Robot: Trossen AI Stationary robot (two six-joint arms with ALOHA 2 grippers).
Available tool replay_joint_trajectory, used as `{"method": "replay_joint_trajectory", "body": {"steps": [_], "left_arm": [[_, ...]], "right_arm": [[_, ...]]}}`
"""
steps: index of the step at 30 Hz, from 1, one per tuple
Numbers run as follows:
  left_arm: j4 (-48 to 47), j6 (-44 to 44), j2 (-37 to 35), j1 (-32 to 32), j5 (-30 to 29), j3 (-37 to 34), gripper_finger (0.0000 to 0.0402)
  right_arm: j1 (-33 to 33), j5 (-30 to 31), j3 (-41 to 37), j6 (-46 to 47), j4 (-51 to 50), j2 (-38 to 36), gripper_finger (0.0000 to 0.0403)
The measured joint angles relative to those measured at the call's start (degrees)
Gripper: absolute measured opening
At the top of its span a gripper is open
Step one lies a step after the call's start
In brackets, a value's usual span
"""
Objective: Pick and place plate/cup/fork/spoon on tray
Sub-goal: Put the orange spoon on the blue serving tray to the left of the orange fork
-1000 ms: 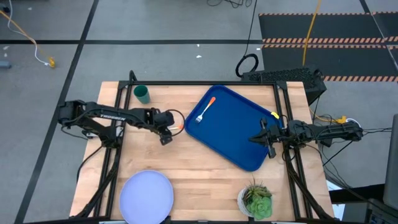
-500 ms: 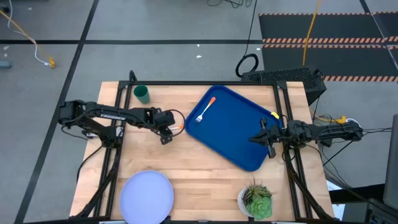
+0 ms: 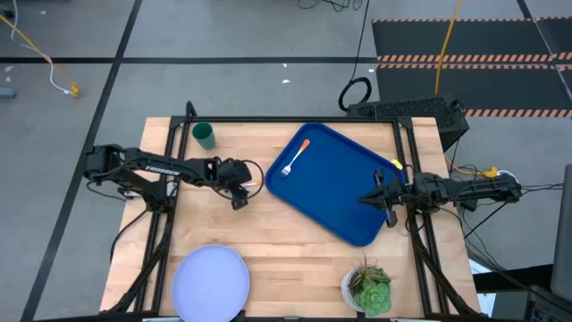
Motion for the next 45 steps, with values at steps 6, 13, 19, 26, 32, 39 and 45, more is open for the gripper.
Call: {"method": "replay_joint_trajectory", "body": {"steps": [6,13,19,26,32,39,45], "left_arm": [[0.0,-0.6,0.0,-0.2,0.0,0.0,0.0218],[-2.7,0.8,0.0,-0.2,0.0,0.0,0.0218],[-2.7,6.0,0.0,0.8,-0.1,0.0,0.0218],[-5.3,8.0,0.0,5.0,-1.6,-0.7,0.0218],[-4.8,7.9,0.0,7.5,3.5,-2.1,0.0218],[-4.4,7.8,0.1,7.5,5.0,-2.4,0.0218],[-3.9,6.2,2.5,7.3,5.7,-2.2,0.0211]], "right_arm": [[0.0,0.6,0.0,7.1,8.9,0.0,0.0],[0.0,0.1,0.0,7.0,8.9,0.0,0.0],[0.0,6.6,0.0,2.2,10.5,0.0,0.0],[0.0,8.5,0.0,1.4,9.7,0.0,0.0],[0.0,7.6,0.0,1.4,9.6,0.1,0.0],[0.0,7.6,0.0,1.0,9.6,0.1,0.0],[0.0,7.6,0.0,0.6,9.2,0.1,0.0]]}}
